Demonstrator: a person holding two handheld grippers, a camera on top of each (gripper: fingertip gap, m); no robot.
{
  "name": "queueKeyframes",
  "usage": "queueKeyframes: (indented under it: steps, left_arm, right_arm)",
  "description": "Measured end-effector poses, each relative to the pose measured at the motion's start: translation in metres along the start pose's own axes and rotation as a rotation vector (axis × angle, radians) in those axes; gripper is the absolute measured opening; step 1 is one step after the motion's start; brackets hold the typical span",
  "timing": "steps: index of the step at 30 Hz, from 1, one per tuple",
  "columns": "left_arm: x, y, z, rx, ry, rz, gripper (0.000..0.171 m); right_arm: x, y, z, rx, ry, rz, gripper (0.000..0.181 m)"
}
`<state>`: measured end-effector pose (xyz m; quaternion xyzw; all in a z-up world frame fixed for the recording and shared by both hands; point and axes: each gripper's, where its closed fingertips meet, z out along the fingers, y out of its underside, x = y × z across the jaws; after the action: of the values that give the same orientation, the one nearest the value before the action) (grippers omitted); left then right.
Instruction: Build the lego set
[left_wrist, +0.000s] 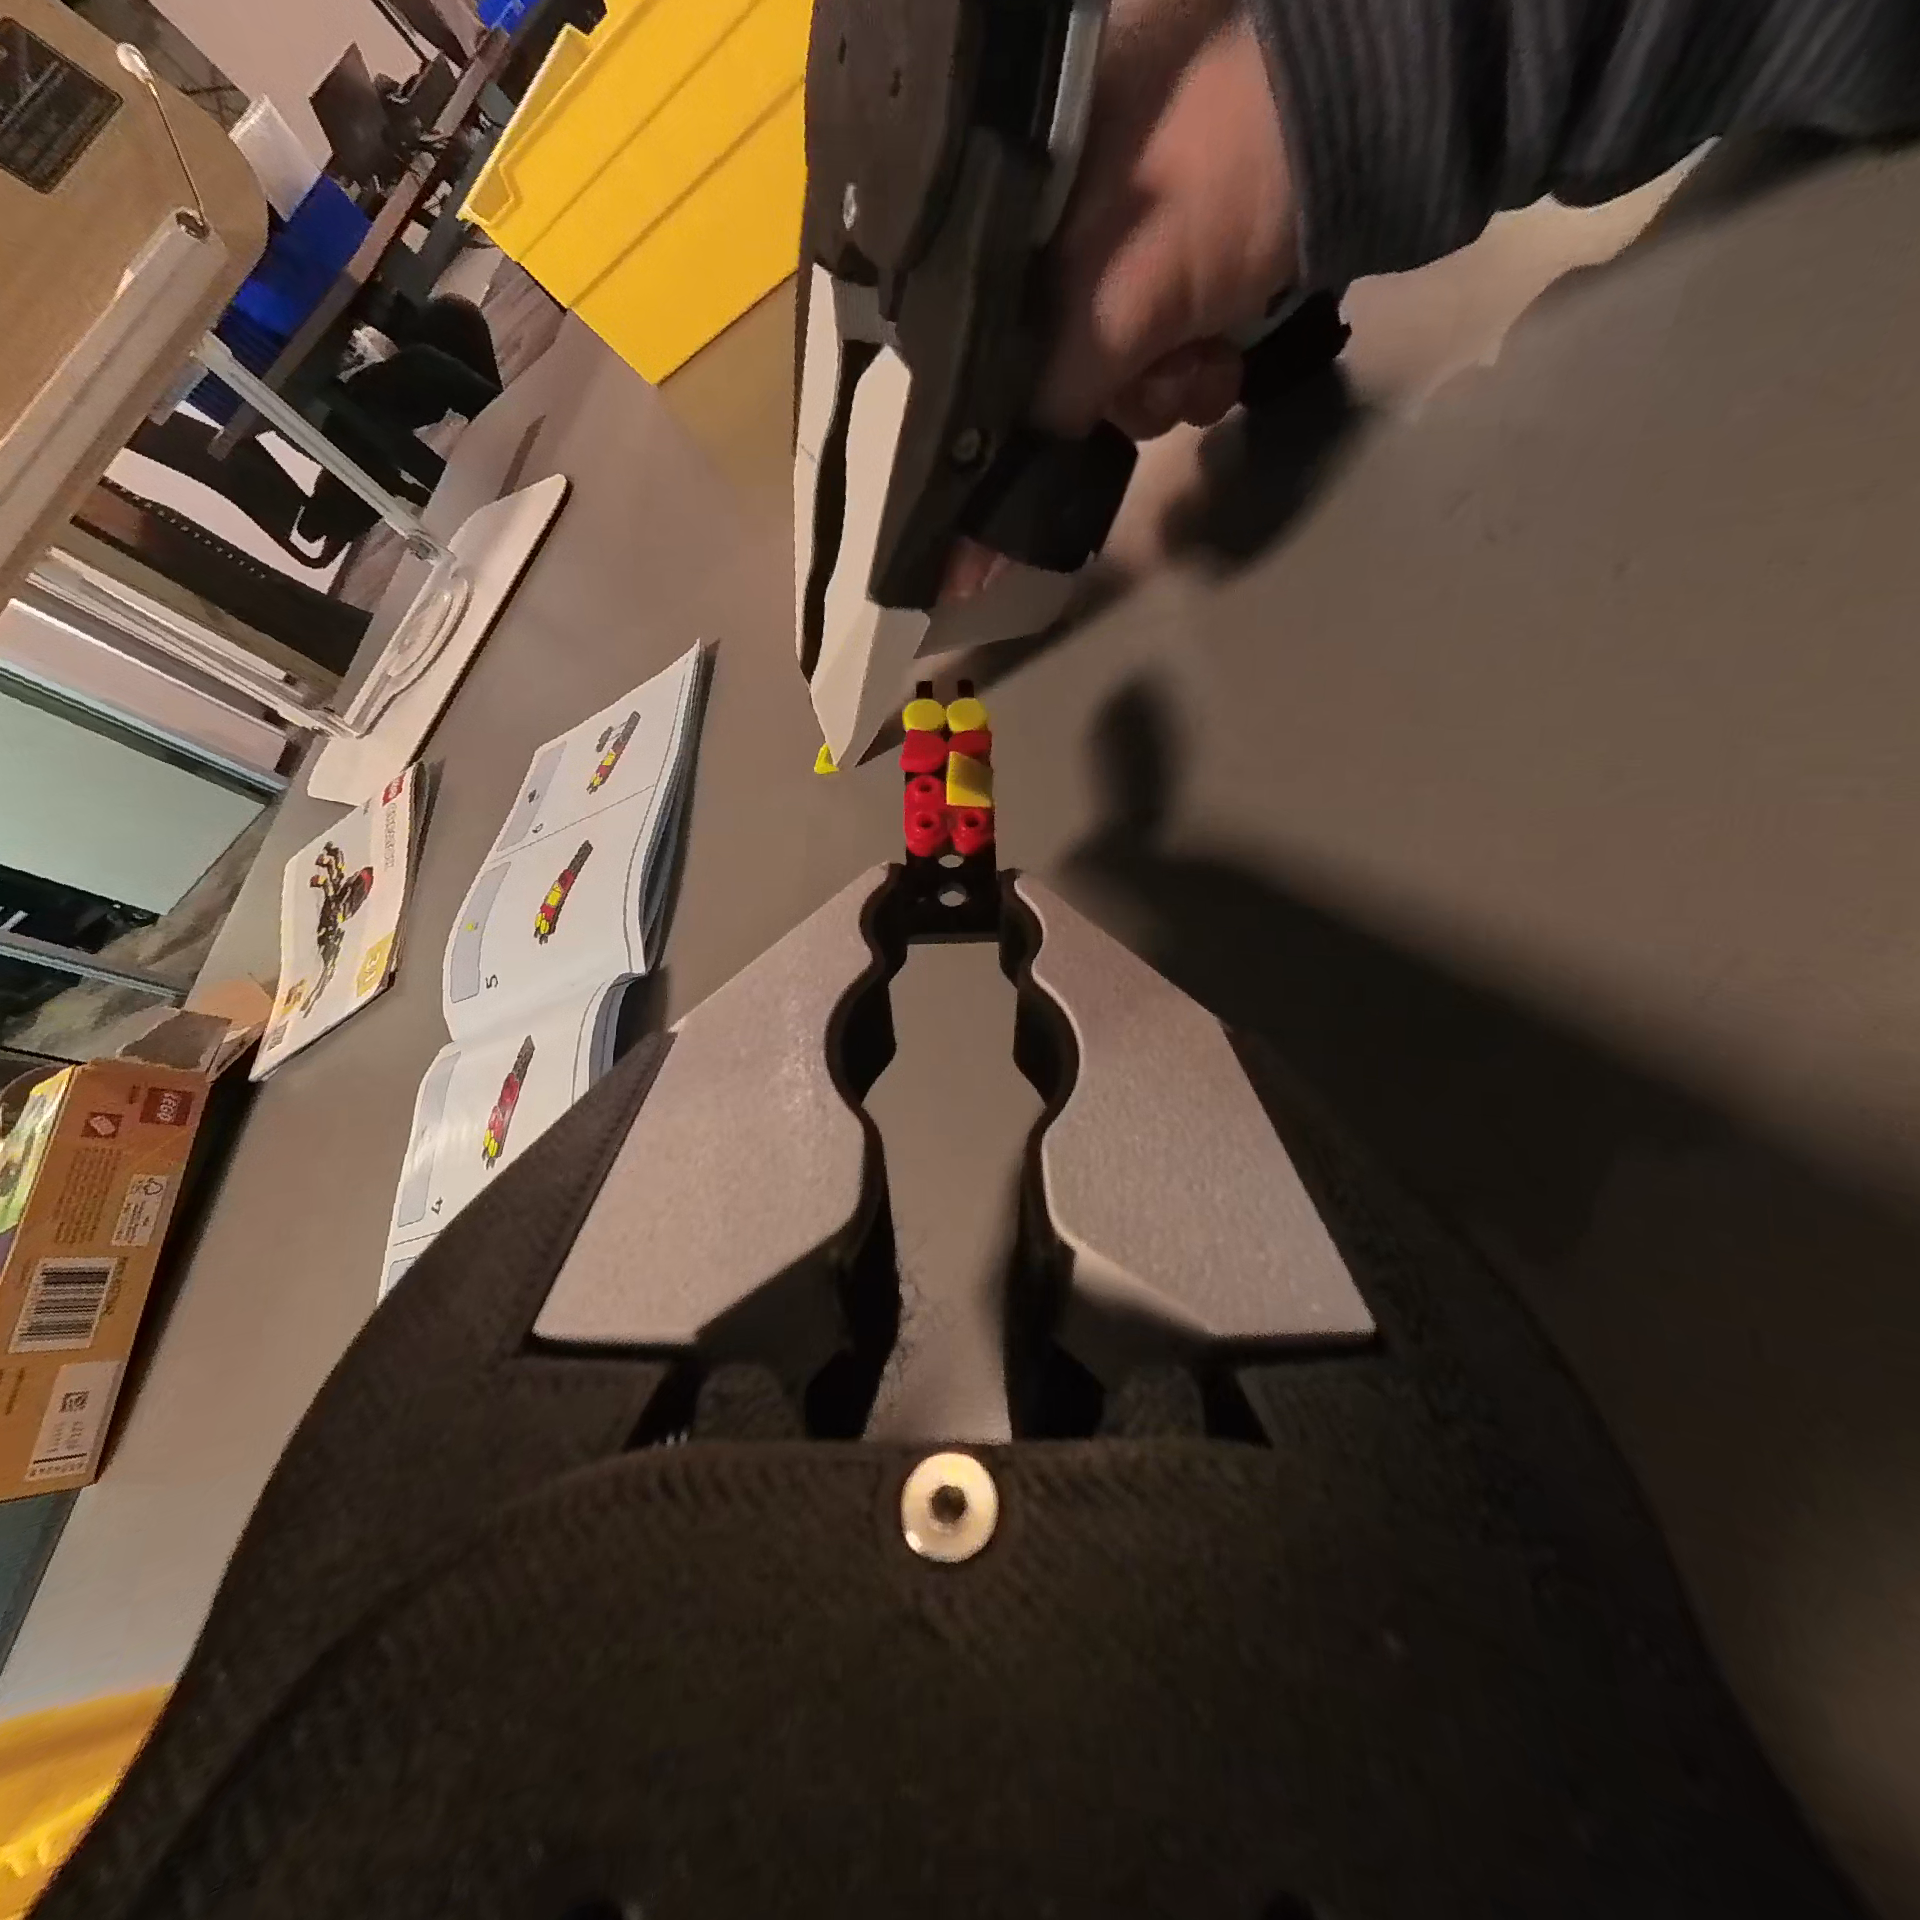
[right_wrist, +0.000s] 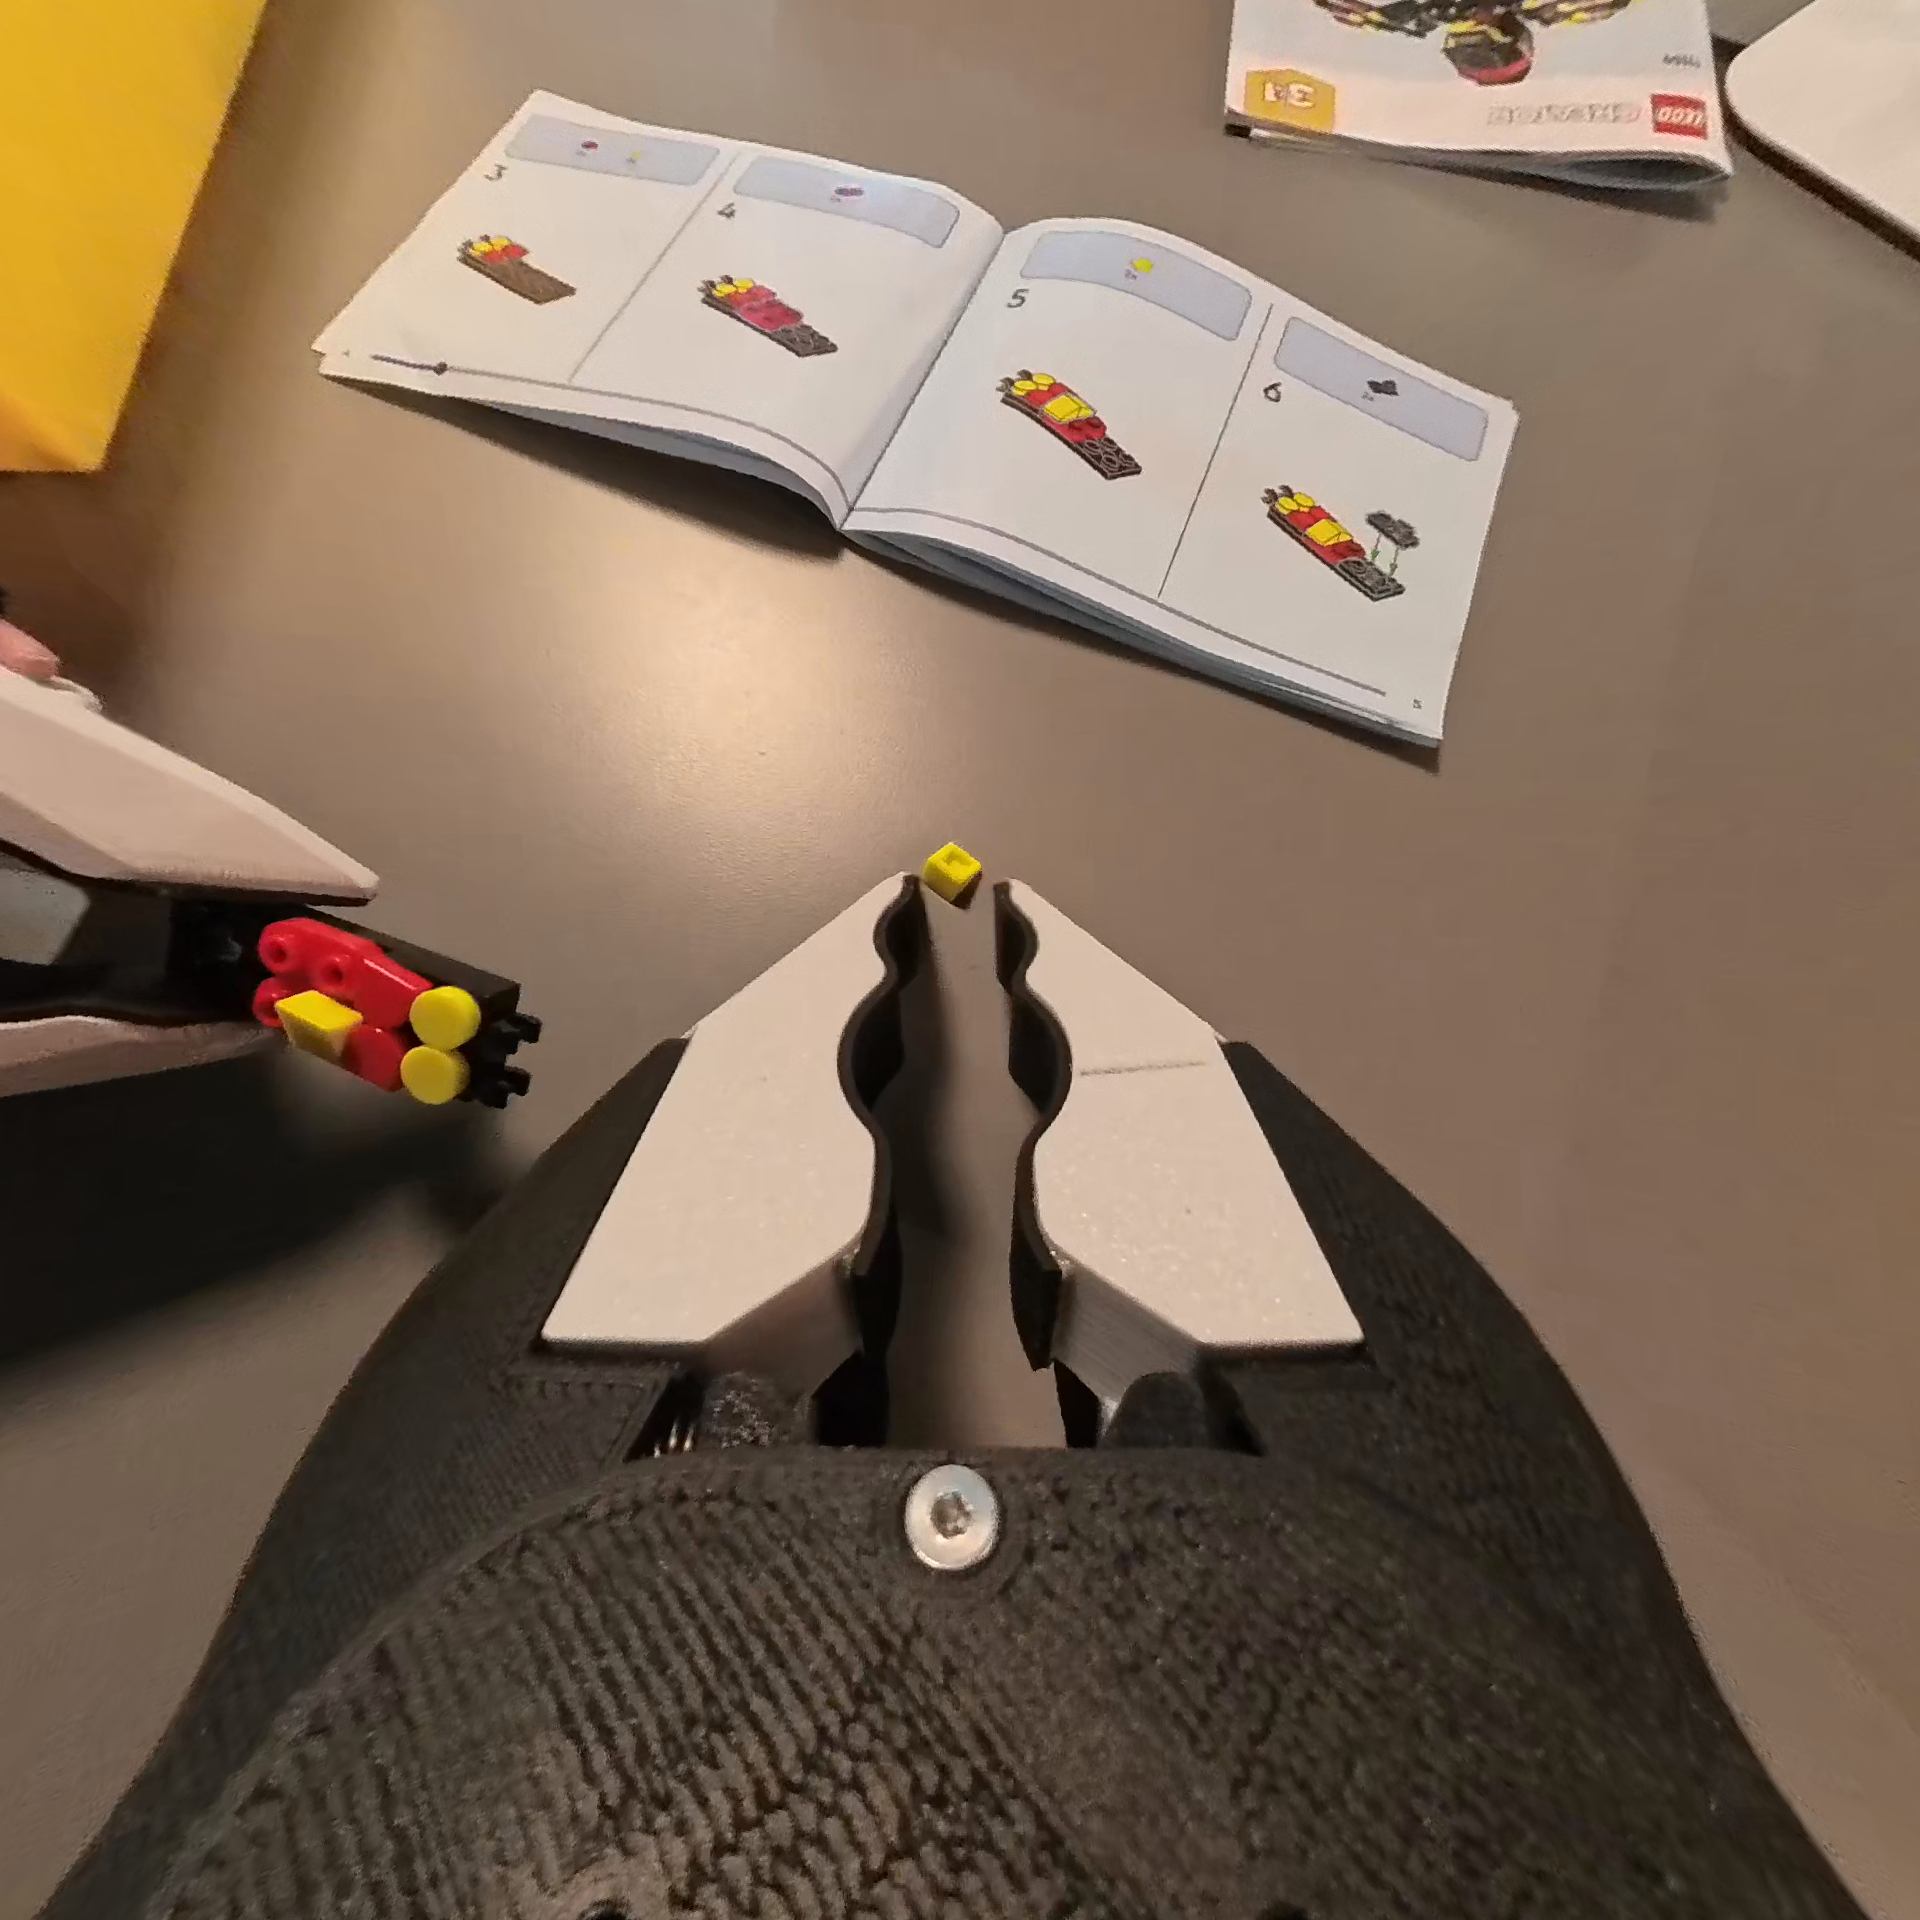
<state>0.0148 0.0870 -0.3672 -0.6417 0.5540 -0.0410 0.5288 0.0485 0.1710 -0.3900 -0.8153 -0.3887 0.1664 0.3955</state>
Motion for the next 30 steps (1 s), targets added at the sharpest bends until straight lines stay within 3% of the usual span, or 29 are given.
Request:
queueKeyframes:
  steps: [8,19,24,30]
  left_arm:
    - [0.0009,0.0003,0.0,-0.003,0.004,0.002,0.016]
    - [0.0035,0.001,0.0003,-0.01,0.005,0.025,0.016]
    - [0.004,0.001,0.0003,-0.01,0.006,0.028,0.016]
    - [0.0048,0.0012,0.0005,-0.013,0.008,0.033,0.016]
  right_arm:
    - [-0.0031,-0.002,0.0011,0.006,-0.058,0.034,0.019]
    - [0.0039,-0.0025,0.0033,-0.004,0.045,-0.041,0.0]
    - [0.0039,-0.0038,0.0032,0.001,0.071,-0.091,0.0]
    - [-0.0048,-0.004,0.0039,0.003,-0.031,-0.032,0.011]
